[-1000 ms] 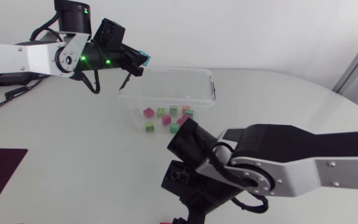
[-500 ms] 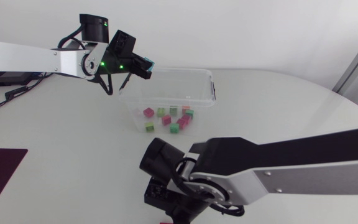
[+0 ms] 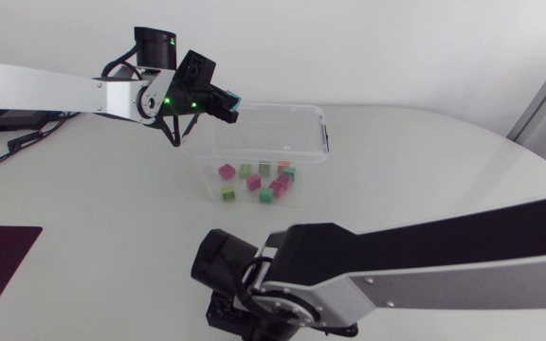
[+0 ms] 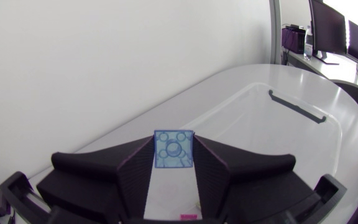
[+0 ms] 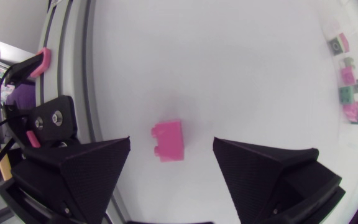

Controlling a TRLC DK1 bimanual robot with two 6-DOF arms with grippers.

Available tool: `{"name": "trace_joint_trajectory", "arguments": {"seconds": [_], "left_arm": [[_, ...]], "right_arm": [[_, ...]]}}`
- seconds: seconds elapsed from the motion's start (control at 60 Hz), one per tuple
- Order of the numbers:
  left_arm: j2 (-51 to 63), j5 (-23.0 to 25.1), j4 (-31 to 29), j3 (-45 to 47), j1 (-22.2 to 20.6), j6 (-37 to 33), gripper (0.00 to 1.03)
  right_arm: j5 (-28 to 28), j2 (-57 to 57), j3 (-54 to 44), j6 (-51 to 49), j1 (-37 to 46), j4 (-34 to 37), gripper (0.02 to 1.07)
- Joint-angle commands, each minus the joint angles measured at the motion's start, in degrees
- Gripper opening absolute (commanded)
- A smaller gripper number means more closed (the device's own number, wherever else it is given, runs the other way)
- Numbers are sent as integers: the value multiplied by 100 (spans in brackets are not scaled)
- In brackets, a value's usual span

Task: Pick up the duplo bricks and place them in the container

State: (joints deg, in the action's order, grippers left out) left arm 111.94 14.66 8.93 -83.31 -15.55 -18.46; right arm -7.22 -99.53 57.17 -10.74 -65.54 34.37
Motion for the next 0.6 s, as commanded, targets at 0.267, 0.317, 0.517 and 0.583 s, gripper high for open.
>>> {"name": "trace_joint_trajectory", "arguments": {"seconds": [0.267,0.317,0.517,0.583], "left_arm": [[-489,-7,-32,394,-150,167,28],[-586,2,-58,509,-185,167,28],[-832,-7,-181,816,-308,132,35],[-814,-7,-269,834,-308,123,60]], "right_arm": [[72,-164,137,2,-64,61,97],[72,-172,137,11,-56,61,97],[72,-155,110,72,-64,61,97],[72,-155,128,81,-64,70,97]]}}
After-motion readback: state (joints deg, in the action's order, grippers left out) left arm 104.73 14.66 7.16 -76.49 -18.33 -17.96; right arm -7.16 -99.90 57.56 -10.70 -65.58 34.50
